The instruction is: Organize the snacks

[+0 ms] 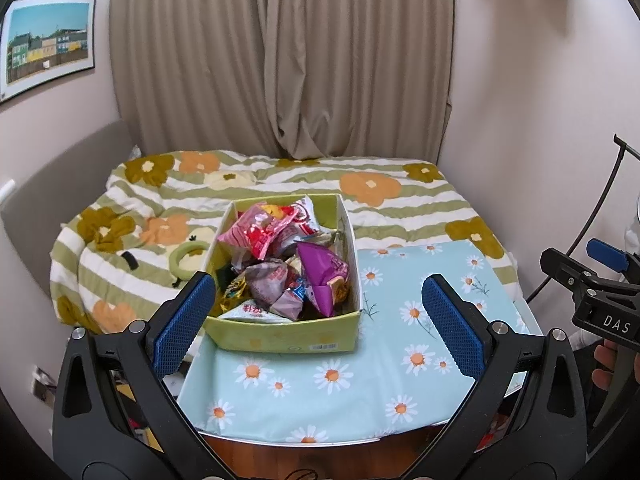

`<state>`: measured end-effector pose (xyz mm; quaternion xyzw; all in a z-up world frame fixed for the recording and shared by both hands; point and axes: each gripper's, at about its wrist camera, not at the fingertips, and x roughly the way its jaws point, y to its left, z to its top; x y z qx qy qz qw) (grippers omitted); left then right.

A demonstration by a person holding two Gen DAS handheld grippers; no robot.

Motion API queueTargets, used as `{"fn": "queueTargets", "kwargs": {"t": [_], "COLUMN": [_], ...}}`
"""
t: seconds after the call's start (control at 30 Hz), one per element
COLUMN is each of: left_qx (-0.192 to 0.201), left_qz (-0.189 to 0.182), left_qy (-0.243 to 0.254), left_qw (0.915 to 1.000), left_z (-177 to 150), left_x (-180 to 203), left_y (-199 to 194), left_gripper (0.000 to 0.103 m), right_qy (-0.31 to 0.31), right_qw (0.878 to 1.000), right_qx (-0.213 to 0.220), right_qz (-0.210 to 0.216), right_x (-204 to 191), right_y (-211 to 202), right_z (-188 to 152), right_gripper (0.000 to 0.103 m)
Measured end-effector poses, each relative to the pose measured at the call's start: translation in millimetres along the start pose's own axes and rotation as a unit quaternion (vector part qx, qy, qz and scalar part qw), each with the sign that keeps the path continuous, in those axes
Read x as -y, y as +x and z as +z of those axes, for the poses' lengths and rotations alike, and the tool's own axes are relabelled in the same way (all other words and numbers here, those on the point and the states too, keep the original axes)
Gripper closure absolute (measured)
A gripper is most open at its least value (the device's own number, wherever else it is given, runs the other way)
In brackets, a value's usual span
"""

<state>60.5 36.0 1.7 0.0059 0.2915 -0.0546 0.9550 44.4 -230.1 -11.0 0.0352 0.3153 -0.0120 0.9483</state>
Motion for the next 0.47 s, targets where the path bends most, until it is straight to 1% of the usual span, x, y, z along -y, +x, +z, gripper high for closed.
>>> {"fn": "queueTargets", "kwargs": {"t": [0.1, 0.23, 0.3, 0.47], "left_qx": [0.002, 0.012, 0.011, 0.015], "left_qz": [0.004, 0.025, 0.035, 0.022], "left_qy": [0.001, 0.013, 0.015, 0.007], "left_qw": [1.0000, 0.9995, 0.9992, 0.9996], "left_z": [-0.7, -1.0, -1.3, -2.0], "left_x": [0.0, 2.8, 3.1, 0.5], "left_y": [-0.1, -2.1, -1.6, -0.9], "left_gripper": [0.001, 0.001, 0.001, 0.001], "right_qy": [0.001, 0.001, 0.000, 0.000], "right_qw": [1.000, 1.000, 1.000, 1.000], "right_qx": [0.000, 0.000, 0.000, 0.000], "right_qz": [0.001, 0.001, 0.001, 0.001], "right_x": [0.0, -0.5, -0.5, -0.5], "right_y": [0.1, 0.2, 0.3, 0.6], "right_z": [0.2, 0.6, 0.5, 0.6], "right_gripper": [0.008, 0.008, 0.008, 0.008]}}
